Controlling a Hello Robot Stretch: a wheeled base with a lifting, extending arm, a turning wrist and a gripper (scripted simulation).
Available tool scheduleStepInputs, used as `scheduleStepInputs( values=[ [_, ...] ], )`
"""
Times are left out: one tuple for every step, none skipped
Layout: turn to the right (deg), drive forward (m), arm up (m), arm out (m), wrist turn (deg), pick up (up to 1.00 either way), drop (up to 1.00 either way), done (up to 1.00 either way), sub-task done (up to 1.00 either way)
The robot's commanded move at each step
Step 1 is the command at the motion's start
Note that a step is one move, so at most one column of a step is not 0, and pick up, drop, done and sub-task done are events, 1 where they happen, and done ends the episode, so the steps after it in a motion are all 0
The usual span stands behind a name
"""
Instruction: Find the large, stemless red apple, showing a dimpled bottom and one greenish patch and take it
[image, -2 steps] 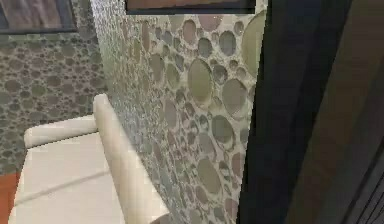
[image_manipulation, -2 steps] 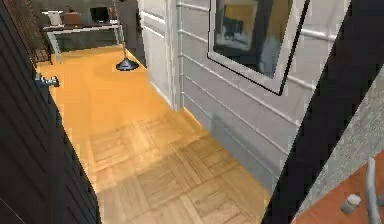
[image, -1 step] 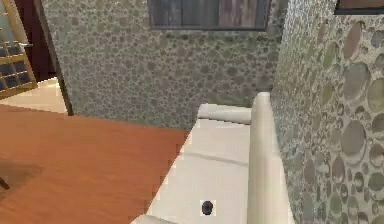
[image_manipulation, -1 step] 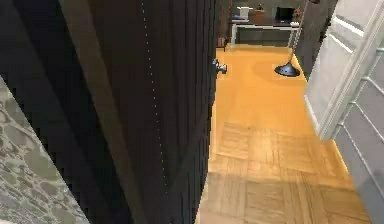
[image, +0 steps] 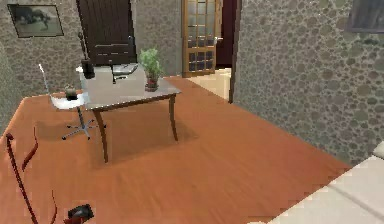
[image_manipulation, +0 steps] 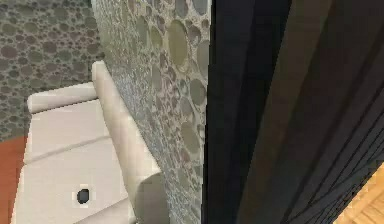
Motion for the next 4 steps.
scheduleStepInputs(
  values=[
    [-27.0, 0.00, 0.00, 0.00, 0.0, 0.00, 0.00, 0.00, 0.00],
    [0.0, 0.60, 0.00, 0.00, 0.0, 0.00, 0.00, 0.00, 0.00],
    [45.0, 0.00, 0.00, 0.00, 0.0, 0.00, 0.00, 0.00, 0.00],
    [0.0, 1.00, 0.00, 0.00, 0.0, 0.00, 0.00, 0.00, 0.00]
  ],
)
